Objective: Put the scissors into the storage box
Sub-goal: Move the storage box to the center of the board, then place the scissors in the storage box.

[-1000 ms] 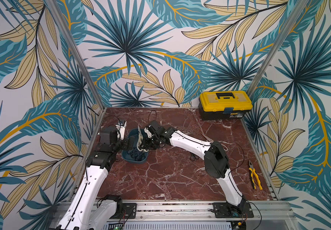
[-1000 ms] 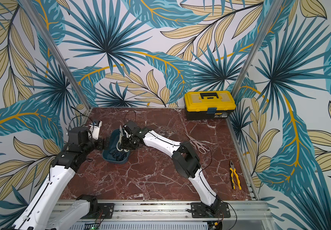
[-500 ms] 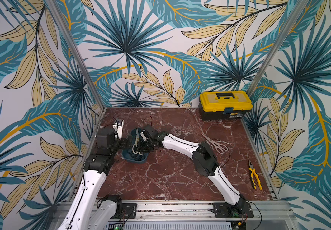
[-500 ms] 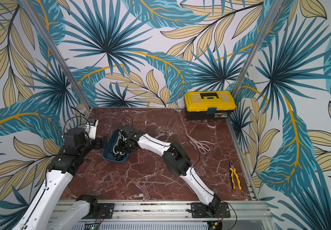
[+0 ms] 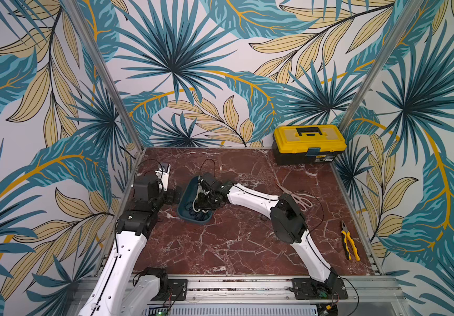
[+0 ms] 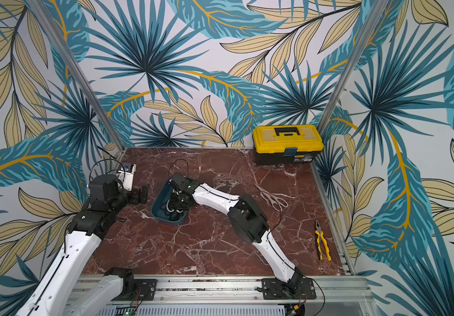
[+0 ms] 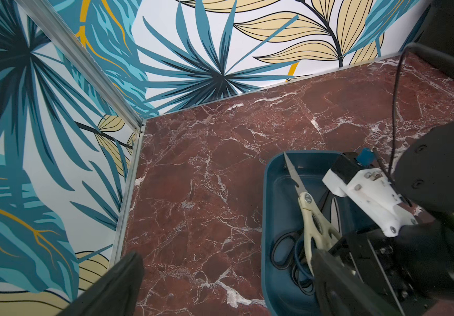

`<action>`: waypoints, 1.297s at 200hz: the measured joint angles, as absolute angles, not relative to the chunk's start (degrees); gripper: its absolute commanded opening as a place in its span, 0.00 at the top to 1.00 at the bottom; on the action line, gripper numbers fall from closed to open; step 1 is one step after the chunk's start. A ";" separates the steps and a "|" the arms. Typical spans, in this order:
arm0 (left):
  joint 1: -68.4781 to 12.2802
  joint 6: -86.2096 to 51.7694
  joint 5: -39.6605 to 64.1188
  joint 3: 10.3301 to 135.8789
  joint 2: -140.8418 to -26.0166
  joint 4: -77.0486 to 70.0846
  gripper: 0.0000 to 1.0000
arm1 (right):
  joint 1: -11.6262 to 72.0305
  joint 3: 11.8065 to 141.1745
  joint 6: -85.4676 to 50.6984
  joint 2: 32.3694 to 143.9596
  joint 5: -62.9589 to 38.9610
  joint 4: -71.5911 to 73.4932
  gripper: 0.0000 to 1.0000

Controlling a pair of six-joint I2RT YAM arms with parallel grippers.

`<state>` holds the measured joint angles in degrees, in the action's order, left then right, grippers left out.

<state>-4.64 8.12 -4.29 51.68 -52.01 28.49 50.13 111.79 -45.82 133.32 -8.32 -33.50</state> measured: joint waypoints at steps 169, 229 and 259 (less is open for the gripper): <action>-4.62 8.51 -4.43 51.66 -49.74 28.56 0.00 | 47.77 101.47 -33.26 121.62 7.38 -45.30 0.37; -5.28 10.52 11.79 51.66 -53.91 28.56 0.00 | 43.75 95.37 -27.31 102.61 7.33 -46.15 0.33; -11.86 13.50 18.11 51.68 -56.38 29.56 0.00 | 30.76 84.49 -24.43 92.73 7.38 -46.48 0.35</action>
<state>-11.86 13.50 18.11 51.68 -56.38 29.56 30.76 84.49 -24.43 92.73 7.38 -46.48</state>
